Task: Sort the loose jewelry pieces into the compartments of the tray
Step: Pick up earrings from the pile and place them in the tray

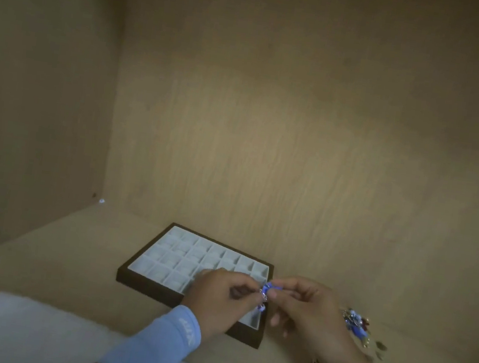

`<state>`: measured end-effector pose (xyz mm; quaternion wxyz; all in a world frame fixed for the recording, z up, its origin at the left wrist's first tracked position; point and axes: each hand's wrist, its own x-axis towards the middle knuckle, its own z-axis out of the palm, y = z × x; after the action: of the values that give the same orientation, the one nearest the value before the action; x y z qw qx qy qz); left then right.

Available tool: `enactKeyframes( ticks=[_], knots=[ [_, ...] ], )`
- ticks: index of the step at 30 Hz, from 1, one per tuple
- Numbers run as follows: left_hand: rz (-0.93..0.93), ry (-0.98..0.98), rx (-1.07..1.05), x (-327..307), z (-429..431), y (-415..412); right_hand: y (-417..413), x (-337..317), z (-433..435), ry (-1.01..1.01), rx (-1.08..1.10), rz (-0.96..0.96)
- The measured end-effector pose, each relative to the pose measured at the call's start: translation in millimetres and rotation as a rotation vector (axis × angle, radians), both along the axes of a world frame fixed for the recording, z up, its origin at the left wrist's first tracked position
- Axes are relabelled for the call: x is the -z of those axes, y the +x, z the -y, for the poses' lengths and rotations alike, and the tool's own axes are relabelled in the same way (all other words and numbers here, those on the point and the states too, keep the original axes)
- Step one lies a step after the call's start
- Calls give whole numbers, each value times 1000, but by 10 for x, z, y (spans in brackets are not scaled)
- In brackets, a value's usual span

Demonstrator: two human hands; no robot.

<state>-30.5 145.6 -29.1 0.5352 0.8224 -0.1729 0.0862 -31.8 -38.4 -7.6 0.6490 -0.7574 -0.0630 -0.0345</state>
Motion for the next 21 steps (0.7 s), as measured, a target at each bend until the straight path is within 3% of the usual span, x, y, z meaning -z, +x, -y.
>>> enactKeyframes(
  ticks=[5, 9, 13, 16, 21],
  knots=[
    [-65, -188, -91, -16, -19, 46, 200, -72, -137, -251, 66, 198],
    [-79, -189, -134, -3, -66, 74, 152, -30, -193, -232, -58, 262],
    [-84, -188, -62, -30, -85, 84, 138, -50, -144, -133, -78, 172],
    [-77, -123, -10, -30, -63, 63, 111, -76, -94, -63, -81, -7],
    [-61, 103, -4, -36, -94, 79, 75, -126, -24, -204, -160, -126]
  ],
)
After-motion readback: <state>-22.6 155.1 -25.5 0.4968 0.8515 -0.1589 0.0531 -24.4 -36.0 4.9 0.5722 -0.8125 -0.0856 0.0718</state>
